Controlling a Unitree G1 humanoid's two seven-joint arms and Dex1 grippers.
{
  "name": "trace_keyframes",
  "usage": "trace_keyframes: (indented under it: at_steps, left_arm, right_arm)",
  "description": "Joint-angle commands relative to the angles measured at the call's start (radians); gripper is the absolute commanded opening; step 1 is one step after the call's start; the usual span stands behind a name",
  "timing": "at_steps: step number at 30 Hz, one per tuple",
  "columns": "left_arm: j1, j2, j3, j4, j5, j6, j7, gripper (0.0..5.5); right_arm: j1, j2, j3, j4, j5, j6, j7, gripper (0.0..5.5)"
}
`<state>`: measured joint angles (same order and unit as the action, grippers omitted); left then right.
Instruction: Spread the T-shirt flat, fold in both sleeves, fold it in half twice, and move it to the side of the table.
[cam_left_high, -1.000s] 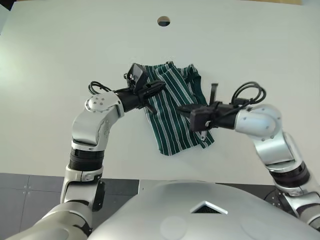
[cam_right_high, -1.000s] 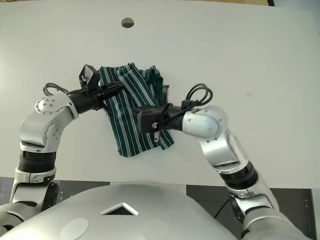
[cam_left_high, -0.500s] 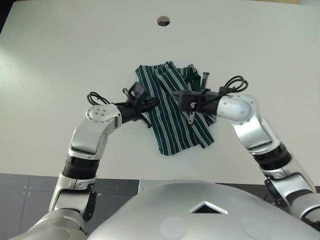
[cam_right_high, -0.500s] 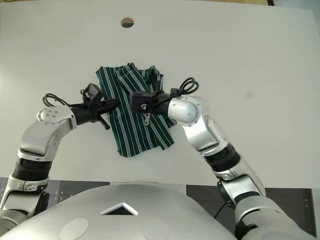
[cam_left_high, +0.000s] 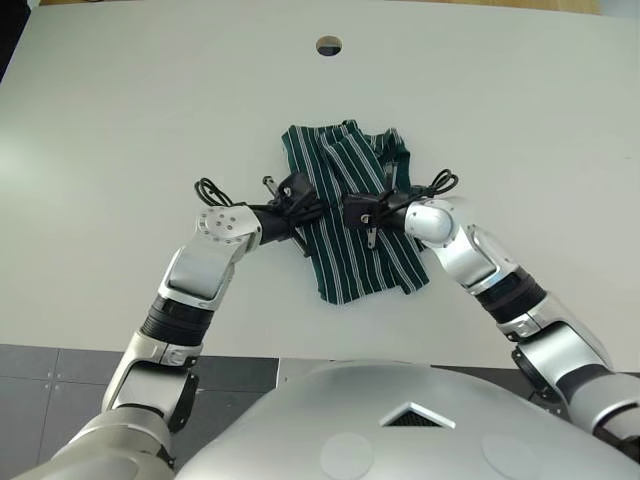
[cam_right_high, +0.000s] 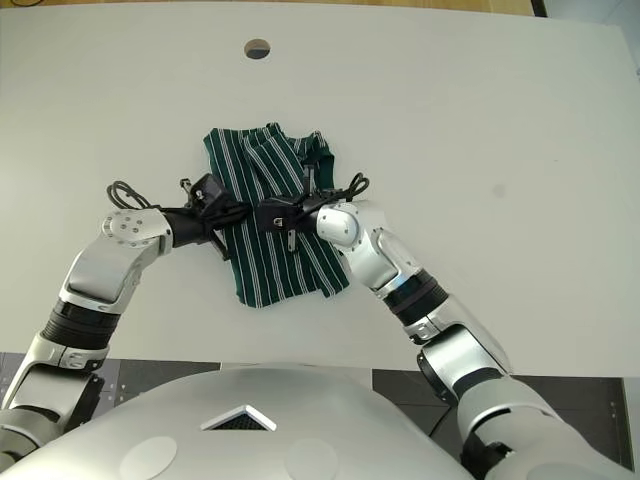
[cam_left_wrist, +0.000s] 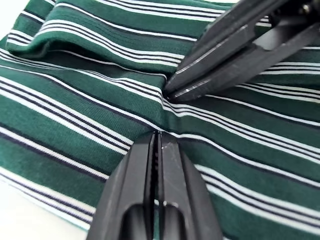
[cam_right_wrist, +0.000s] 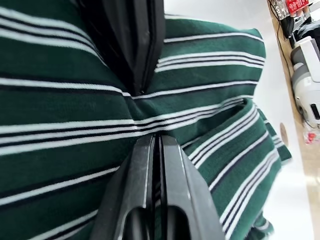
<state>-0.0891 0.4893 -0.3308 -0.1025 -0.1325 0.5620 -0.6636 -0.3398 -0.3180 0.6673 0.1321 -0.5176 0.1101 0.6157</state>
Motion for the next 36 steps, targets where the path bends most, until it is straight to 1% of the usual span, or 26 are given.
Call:
trace_keyframes:
  at_steps: [1,4,8,11,13,15,18,20,23,26,29,32,36]
  left_arm:
    - [0.052,0.002,-0.047,0.037,0.028,0.043,-0.003,0.1]
    - [0.056,-0.002,-0.048,0.029,0.023,0.045,-0.002,0.1]
    - [0.062,-0.002,-0.043,0.018,0.018,0.052,-0.002,0.1]
    - [0.065,-0.003,-0.038,0.02,0.017,0.052,-0.001,0.1]
    - [0.064,-0.008,-0.036,0.024,0.016,0.048,-0.003,0.1]
    - [0.062,-0.011,-0.034,0.024,0.012,0.046,-0.006,0.1]
    - [0.062,-0.001,-0.022,0.014,0.002,0.023,-0.024,0.1]
    - [0.061,0.014,-0.003,0.01,-0.006,-0.006,-0.04,0.1]
    - [0.057,0.015,0.019,0.008,-0.023,-0.009,-0.052,0.1]
    - [0.053,0.005,0.015,0.022,-0.019,-0.013,-0.055,0.1]
    - [0.051,-0.004,0.002,0.03,-0.018,-0.015,-0.057,0.1]
    - [0.049,-0.005,-0.005,0.032,-0.016,-0.016,-0.061,0.1]
    - [0.05,-0.008,-0.011,0.032,-0.015,-0.016,-0.059,0.1]
  right_arm:
    - [-0.006,-0.104,-0.061,0.079,-0.065,0.05,-0.033,0.15]
    - [0.017,-0.183,-0.119,0.078,-0.07,0.062,-0.047,0.15]
    - [0.071,-0.294,-0.239,-0.001,-0.048,0.087,-0.048,0.15]
    - [0.109,-0.329,-0.321,-0.089,0.002,0.117,-0.025,0.15]
    - [0.122,-0.331,-0.346,-0.11,0.031,0.119,-0.01,0.15]
    - [0.136,-0.327,-0.342,-0.117,0.06,0.095,0.013,0.15]
    - [0.168,-0.358,-0.3,-0.127,0.069,-0.036,0.045,0.15]
    - [0.177,-0.373,-0.286,-0.124,0.079,-0.188,0.03,0.15]
    - [0.155,-0.354,-0.289,-0.086,0.066,-0.288,-0.02,0.15]
    - [0.124,-0.311,-0.294,-0.052,0.072,-0.324,-0.056,0.15]
    - [0.093,-0.268,-0.274,0.004,0.066,-0.329,-0.06,0.15]
    - [0.066,-0.252,-0.257,0.055,0.042,-0.336,-0.063,0.15]
    - [0.013,-0.239,-0.302,0.063,0.042,-0.309,-0.1,0.15]
